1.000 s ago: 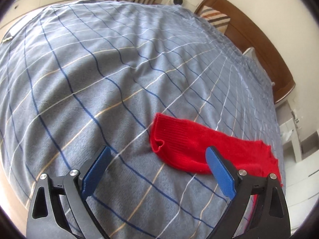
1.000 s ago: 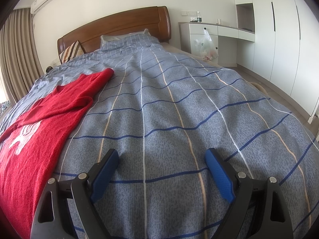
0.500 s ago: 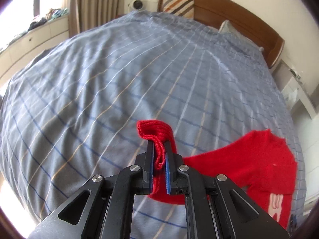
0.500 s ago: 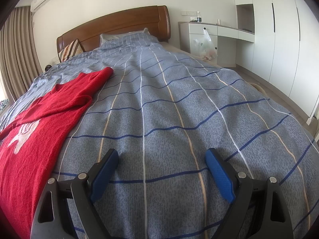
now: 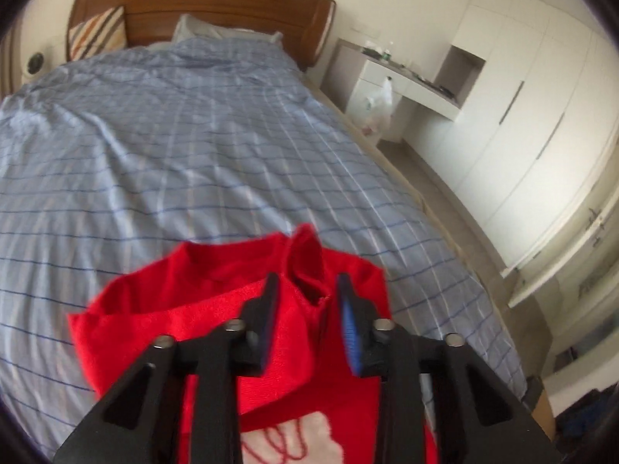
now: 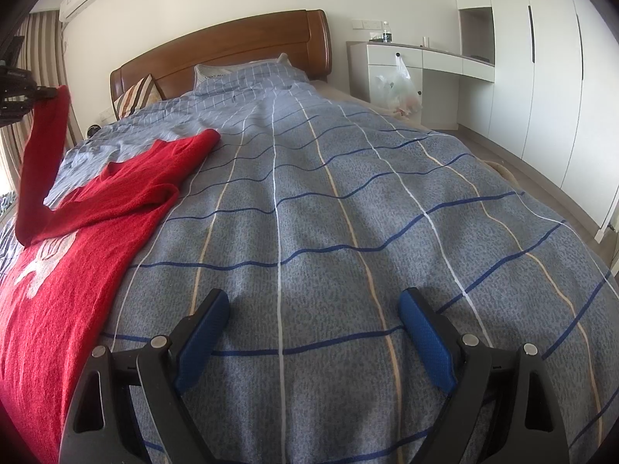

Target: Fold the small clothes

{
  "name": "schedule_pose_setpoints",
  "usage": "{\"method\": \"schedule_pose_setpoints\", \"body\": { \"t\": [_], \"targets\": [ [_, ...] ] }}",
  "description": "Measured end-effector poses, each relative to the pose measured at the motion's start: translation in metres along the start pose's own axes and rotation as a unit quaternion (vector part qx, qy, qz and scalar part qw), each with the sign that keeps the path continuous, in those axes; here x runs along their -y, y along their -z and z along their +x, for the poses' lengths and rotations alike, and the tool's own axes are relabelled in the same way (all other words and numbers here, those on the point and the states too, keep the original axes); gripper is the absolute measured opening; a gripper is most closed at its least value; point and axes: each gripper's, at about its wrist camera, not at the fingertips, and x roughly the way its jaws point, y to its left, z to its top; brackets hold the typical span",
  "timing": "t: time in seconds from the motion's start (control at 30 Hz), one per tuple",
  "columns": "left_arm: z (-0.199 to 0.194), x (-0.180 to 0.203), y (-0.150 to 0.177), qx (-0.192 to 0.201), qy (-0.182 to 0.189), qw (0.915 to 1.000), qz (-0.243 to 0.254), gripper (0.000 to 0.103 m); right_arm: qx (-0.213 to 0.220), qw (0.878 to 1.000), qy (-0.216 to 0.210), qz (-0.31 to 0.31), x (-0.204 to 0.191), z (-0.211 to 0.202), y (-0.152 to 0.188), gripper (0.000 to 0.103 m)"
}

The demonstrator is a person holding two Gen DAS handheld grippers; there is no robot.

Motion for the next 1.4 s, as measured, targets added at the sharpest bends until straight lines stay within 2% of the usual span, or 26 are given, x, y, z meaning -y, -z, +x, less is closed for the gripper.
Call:
{"method": "schedule_pose_setpoints", "body": {
  "t": [0.03, 0.13, 0.2, 0.3, 0.43, 0.5, 0.6, 0.8, 0.83, 0.93, 1.2, 1.4],
  "targets": [
    [0.009, 0.005, 0.009, -0.008, 0.01, 0.9999, -0.009, 0.087, 0.0, 1.0, 0.0, 0.0, 0.0, 0.0, 0.0, 0.089],
    [0.009, -0.002, 0.035, -0.006, 0.037, 0.9986, -0.037, 0.088, 0.0, 1.0, 0.0, 0.0, 0.0, 0.0, 0.0, 0.089],
    [-0.006, -0.024, 0.053, -0.002, 0.024, 0.9979, -0.06, 0.088, 0.0, 1.0, 0.0, 0.0, 0.0, 0.0, 0.0, 0.089],
    [-0.038, -0.068, 0.079, 0.018, -0.035, 0.9956, -0.085, 0.088, 0.0, 1.0, 0.0, 0.0, 0.0, 0.0, 0.0, 0.09],
    [-0.076, -0.124, 0.124, 0.021, -0.129, 0.9887, -0.073, 0.088, 0.0, 1.0, 0.001, -0.001, 0.0, 0.0, 0.0, 0.09],
    [-0.088, -0.145, 0.15, 0.014, -0.181, 0.9815, -0.063, 0.088, 0.0, 1.0, 0.001, -0.001, 0.0, 0.0, 0.0, 0.09],
    [-0.1, -0.174, 0.181, 0.014, -0.236, 0.9689, -0.072, 0.088, -0.001, 1.0, 0.002, -0.002, -0.001, 0.001, 0.0, 0.09],
    [-0.114, -0.216, 0.22, 0.057, -0.304, 0.9414, -0.134, 0.088, -0.001, 1.0, 0.001, -0.002, -0.001, 0.001, 0.0, 0.09],
    [-0.112, -0.222, 0.226, 0.059, -0.31, 0.9377, -0.146, 0.09, 0.0, 1.0, 0.001, -0.002, -0.001, 0.001, 0.0, 0.09],
    [-0.111, -0.234, 0.237, 0.078, -0.301, 0.9366, -0.162, 0.096, -0.001, 1.0, 0.001, -0.002, -0.001, 0.001, 0.0, 0.09],
    [-0.113, -0.236, 0.242, 0.09, -0.283, 0.9415, -0.159, 0.099, 0.0, 1.0, 0.002, -0.002, -0.001, 0.001, -0.001, 0.09],
    [-0.113, -0.236, 0.245, 0.095, -0.282, 0.9415, -0.158, 0.1, 0.0, 1.0, 0.002, -0.002, -0.001, 0.001, -0.001, 0.09]
  ]
}}
